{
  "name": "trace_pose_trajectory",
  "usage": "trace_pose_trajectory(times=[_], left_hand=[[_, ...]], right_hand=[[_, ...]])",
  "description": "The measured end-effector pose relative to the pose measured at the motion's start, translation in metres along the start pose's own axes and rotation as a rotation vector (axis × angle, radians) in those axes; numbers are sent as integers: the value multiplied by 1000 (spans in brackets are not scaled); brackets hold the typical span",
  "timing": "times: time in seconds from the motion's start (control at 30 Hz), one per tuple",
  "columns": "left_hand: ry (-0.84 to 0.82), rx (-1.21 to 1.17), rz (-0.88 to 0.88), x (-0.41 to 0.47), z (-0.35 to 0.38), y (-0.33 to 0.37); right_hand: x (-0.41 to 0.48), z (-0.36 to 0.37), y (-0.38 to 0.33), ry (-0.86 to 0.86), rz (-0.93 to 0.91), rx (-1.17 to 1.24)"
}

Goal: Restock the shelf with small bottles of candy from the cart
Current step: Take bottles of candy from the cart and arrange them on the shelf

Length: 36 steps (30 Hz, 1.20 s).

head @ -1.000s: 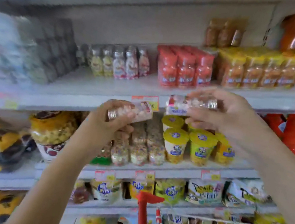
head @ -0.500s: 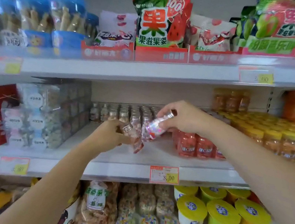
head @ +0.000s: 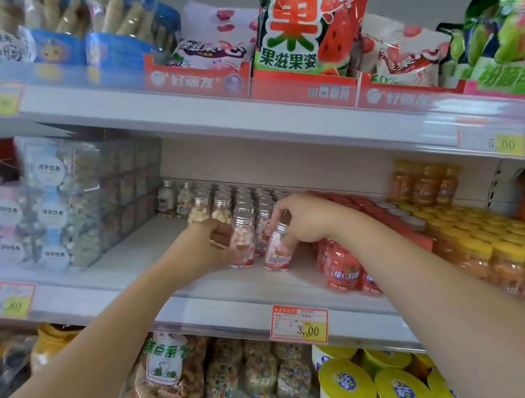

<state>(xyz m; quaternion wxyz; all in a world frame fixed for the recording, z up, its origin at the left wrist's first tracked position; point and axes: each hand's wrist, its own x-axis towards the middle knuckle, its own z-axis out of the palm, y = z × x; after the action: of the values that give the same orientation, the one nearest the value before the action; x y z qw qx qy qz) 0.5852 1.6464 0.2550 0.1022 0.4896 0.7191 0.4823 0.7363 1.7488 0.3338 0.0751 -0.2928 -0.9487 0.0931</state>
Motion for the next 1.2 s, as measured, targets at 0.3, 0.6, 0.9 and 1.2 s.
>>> trace_pose_trajectory(times=[0.3, 0.6, 0.9, 1.2], left_hand=[[4, 27, -6, 11, 6, -14], [146, 173, -19, -1, 7, -2], [403, 155, 450, -133, 73, 7], [-212, 8, 226, -263, 216, -34]], right_hand=[[7, 22, -7, 152, 186, 157], [-3, 33, -3, 239, 212, 292], [-124, 39, 11, 445, -41, 401], [-256, 168, 132, -57, 328, 435]])
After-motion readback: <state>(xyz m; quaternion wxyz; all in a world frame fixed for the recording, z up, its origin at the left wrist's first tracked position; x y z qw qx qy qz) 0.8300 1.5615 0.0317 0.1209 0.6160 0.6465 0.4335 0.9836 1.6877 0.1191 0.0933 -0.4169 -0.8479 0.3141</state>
